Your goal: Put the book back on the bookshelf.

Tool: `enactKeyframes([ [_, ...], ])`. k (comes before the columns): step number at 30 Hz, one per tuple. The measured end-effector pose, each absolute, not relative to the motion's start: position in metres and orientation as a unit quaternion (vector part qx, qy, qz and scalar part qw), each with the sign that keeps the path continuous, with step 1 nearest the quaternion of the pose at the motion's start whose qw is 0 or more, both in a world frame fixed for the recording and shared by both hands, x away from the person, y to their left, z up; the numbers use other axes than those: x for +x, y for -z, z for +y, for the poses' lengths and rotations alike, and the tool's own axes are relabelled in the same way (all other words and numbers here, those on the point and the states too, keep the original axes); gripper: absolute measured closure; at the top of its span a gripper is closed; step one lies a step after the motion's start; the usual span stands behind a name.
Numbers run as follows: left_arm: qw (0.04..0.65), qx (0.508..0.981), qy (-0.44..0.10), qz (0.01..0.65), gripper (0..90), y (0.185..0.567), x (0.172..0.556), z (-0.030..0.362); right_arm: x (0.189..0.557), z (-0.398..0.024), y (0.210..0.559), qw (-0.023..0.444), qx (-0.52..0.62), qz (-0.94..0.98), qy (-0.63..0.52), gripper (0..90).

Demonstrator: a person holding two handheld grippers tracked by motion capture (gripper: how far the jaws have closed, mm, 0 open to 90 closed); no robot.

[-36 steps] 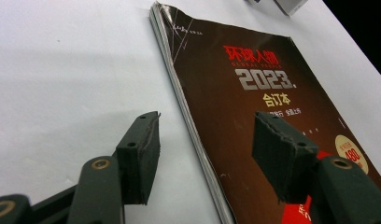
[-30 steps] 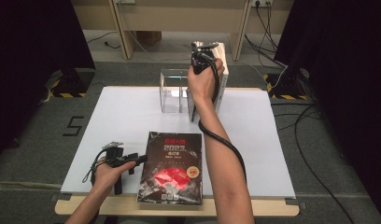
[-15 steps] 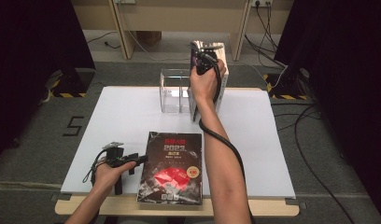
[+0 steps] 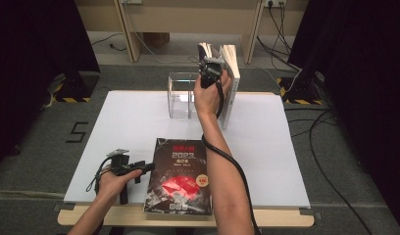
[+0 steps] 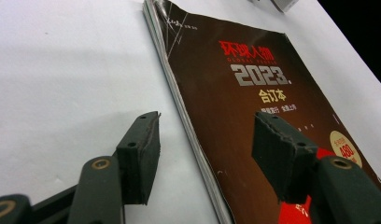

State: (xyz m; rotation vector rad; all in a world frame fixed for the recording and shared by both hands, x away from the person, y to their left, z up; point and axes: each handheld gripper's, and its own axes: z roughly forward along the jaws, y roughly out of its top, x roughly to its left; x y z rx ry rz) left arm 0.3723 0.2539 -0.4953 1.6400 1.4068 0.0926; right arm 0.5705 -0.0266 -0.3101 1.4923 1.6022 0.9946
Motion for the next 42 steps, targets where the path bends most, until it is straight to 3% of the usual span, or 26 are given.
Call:
enactKeyframes([
  [5,0.471,0.668,-0.038,0.575,41.3,0.494,0.373,0.255,0.571,-0.029,0.308,0.351,0.583,0.628,-0.378,74.8],
  [13,0.471,0.670,-0.038,0.573,41.2,0.494,0.371,0.253,0.567,-0.038,0.304,0.322,0.579,0.643,-0.384,62.8],
  [42,0.470,0.671,-0.040,0.572,41.1,0.494,0.371,0.251,0.533,-0.055,0.306,0.285,0.567,0.643,-0.428,58.2],
])
